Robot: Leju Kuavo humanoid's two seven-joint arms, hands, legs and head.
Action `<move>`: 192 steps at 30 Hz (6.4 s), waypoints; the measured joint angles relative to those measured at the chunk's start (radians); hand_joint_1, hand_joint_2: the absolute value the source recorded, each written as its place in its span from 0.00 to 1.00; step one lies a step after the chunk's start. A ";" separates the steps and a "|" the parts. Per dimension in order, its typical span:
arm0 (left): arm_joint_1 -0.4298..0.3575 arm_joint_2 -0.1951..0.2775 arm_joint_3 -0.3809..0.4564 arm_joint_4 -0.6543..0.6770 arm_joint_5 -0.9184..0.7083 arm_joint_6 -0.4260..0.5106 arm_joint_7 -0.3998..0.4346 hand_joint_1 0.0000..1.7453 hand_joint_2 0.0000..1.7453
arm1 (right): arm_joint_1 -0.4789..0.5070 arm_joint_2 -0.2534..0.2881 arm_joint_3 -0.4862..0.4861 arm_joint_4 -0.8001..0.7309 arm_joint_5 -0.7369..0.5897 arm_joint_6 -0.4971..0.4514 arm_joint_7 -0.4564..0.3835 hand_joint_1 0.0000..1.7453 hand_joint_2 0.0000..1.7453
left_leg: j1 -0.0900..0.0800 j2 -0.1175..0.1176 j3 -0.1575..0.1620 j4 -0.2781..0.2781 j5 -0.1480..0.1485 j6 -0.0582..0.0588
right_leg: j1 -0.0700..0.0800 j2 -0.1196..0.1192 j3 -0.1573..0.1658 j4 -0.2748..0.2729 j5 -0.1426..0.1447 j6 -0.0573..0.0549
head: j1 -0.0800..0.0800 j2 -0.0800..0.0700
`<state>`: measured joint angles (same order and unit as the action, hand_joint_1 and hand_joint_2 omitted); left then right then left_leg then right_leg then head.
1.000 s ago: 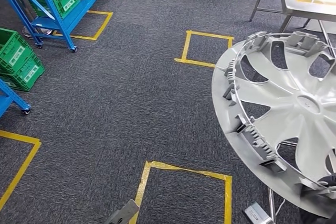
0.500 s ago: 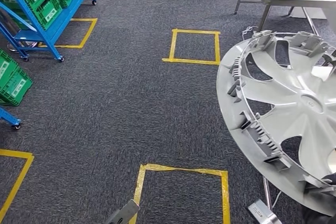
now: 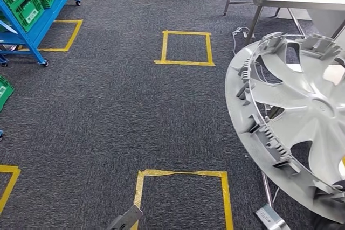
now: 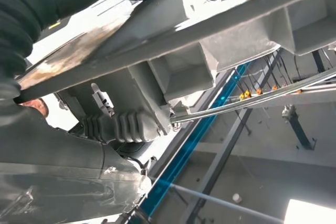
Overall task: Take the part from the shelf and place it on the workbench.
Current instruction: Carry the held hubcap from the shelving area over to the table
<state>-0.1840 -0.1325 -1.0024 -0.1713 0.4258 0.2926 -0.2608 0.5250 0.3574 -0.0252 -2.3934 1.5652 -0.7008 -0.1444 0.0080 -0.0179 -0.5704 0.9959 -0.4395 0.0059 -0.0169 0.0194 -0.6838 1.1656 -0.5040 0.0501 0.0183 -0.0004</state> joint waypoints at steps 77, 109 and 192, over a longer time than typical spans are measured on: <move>0.006 0.003 0.018 -0.004 -0.005 -0.011 -0.004 0.00 1.00 | -0.003 0.000 -0.021 -0.002 -0.035 0.000 -0.007 1.00 1.00 | -0.007 0.036 -0.053 0.134 -0.090 -0.044 | 0.007 -0.015 0.097 -0.147 0.062 -0.045 | -0.004 0.000; 0.011 0.004 0.027 -0.007 -0.004 -0.004 0.001 0.00 1.00 | 0.034 0.000 -0.034 0.055 -0.060 0.000 -0.026 1.00 1.00 | -0.006 0.023 -0.109 0.221 -0.115 -0.047 | 0.008 -0.018 0.113 -0.149 0.044 -0.052 | -0.007 0.000; 0.013 0.001 0.052 -0.008 -0.028 0.000 0.003 0.00 1.00 | 0.034 0.000 -0.048 0.078 -0.083 0.000 -0.009 1.00 1.00 | -0.004 0.012 0.048 0.002 -0.053 -0.009 | 0.006 -0.023 0.060 -0.094 0.055 -0.001 | 0.003 0.000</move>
<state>-0.1712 -0.1314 -0.9508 -0.1793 0.3975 0.2922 -0.2579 0.5591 0.3574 -0.0732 -2.3155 1.4818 -0.7008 -0.1531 0.0041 -0.0061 -0.5229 0.9984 -0.4925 -0.0035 -0.0108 -0.0039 -0.6241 1.0712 -0.4485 0.0490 0.0215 -0.0004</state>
